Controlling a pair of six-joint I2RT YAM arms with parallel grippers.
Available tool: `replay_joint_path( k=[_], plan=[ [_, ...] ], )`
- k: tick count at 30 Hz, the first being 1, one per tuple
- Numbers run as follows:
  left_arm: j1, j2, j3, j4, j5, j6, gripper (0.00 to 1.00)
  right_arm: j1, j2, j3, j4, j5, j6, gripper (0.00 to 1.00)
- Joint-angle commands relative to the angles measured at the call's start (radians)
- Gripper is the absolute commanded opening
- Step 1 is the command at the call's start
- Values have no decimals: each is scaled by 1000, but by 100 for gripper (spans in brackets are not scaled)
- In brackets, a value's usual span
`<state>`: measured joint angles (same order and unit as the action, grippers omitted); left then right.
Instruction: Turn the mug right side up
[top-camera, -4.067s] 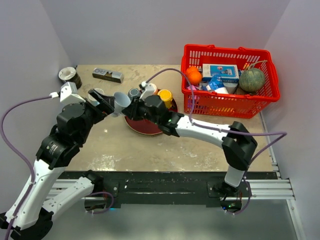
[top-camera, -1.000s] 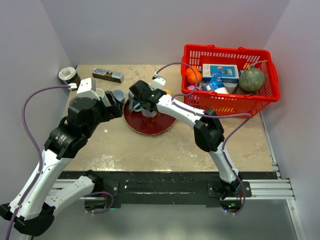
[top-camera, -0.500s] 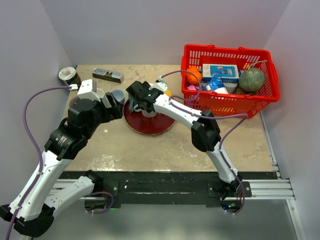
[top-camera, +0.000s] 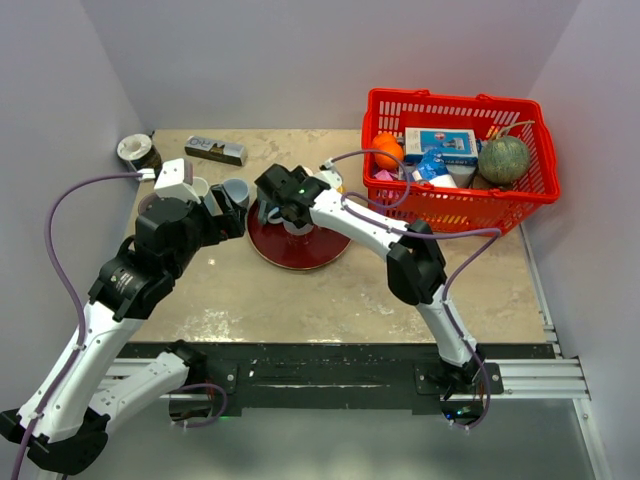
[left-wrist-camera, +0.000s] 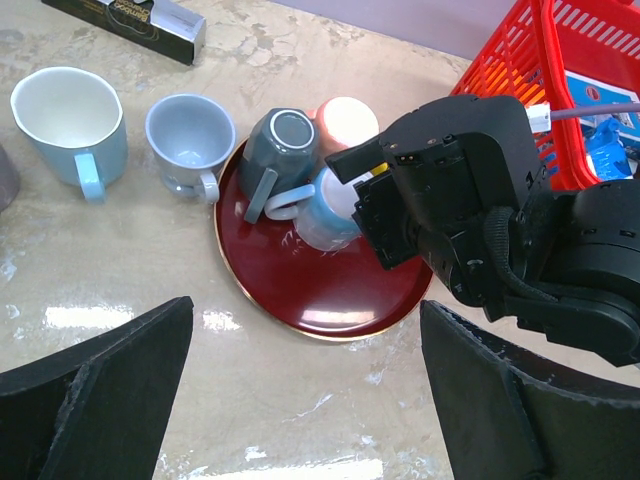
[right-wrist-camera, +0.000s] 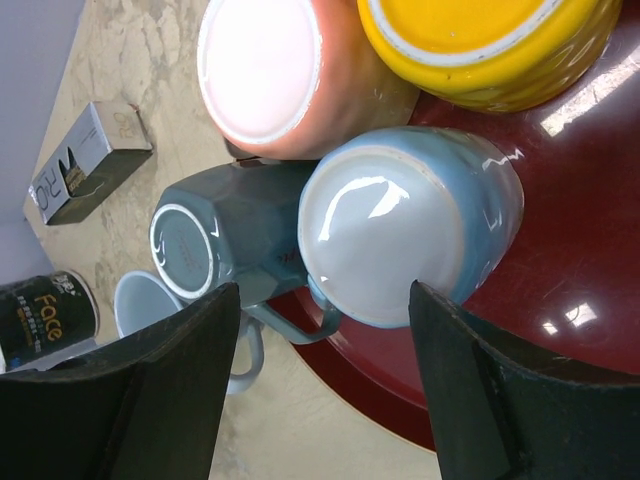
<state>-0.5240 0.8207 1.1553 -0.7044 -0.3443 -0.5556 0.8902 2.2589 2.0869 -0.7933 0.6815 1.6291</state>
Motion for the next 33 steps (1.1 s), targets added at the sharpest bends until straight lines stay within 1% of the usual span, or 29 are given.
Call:
replay_joint_path(
  k=[1,7,11,19,28,31,33],
  plan=[
    [1,-5,3,29,-12,17,99,13,-74,-33,-11,20,35,71],
    [1,-8,-2,28,-13,17,99,35,-75,-41,17,-3,26,68],
    [1,-5,-3,29,-6,17,99,39,-42,-30,-4,-53,51,66],
    [1,-2,-2,34,-9,16,99,67,-94,-60,3,48,32,65],
    [1,-38,-2,51,-47,17,99,110,-128,-24,22,161,-28,64],
    [1,-48,3,57,-59,22,99,119,-110,-18,49,132,-40,64],
    [1,-49,7,56,-64,23,99,119,-87,-8,36,93,-29,63]
  ],
)
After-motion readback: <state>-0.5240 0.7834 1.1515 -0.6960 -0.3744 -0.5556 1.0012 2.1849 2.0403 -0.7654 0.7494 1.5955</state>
